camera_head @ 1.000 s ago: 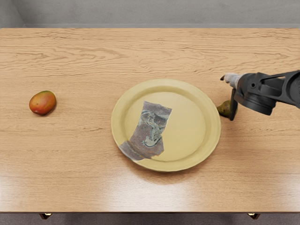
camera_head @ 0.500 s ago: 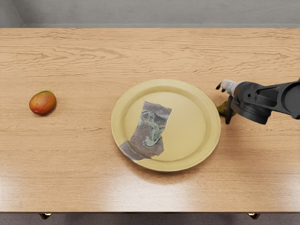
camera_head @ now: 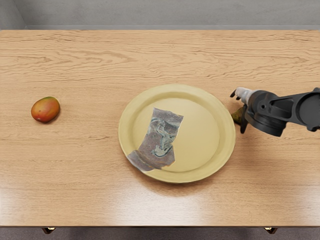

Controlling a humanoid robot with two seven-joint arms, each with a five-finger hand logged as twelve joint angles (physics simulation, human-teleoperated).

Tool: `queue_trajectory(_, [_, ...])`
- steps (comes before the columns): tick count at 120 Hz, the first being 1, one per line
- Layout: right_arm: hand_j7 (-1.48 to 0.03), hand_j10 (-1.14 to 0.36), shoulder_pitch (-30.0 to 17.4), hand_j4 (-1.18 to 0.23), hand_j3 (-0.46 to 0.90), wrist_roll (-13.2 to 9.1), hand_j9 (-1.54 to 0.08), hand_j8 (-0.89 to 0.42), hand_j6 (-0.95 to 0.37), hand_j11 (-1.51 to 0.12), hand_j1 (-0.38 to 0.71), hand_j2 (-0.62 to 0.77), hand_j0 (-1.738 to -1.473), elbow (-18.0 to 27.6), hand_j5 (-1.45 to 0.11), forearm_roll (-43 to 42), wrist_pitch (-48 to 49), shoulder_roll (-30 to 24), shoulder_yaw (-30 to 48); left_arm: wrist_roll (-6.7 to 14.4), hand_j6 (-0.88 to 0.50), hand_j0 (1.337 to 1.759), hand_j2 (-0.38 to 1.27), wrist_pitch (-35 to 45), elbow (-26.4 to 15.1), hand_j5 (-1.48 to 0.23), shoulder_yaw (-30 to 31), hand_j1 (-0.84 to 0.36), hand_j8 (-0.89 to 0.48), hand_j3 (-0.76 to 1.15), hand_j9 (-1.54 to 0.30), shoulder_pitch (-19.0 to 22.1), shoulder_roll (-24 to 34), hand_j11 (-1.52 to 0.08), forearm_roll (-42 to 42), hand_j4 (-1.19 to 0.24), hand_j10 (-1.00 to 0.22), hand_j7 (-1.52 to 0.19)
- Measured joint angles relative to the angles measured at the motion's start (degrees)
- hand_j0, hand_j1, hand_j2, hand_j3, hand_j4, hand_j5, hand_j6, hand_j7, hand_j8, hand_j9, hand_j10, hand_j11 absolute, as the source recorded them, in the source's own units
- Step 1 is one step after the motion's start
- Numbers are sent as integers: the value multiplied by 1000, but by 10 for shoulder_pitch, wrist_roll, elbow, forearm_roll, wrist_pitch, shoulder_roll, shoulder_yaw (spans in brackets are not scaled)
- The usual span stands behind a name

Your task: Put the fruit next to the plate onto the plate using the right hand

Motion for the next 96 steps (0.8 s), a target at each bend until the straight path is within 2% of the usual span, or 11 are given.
queue_trajectory(64, [-249, -193, 0, -194, 0, 0, -250, -194, -195, -250, -120, -37, -1658, -1, -250, 0, -4, 3, -3, 0, -2, 1658, 0, 0, 0, -3, 0, 346, -2, 0, -3, 0, 0, -3, 0, -2, -2, -3])
queue_trajectory(96, [-350, -270, 0, -271, 0, 0, -350, -271, -272, -350, -27, -52, -1658, -1, -350, 0, -4, 6, -6, 0, -2, 1658, 0, 0, 0, -3, 0, 346, -2, 0, -3, 0, 0, -3, 0, -2, -2, -3])
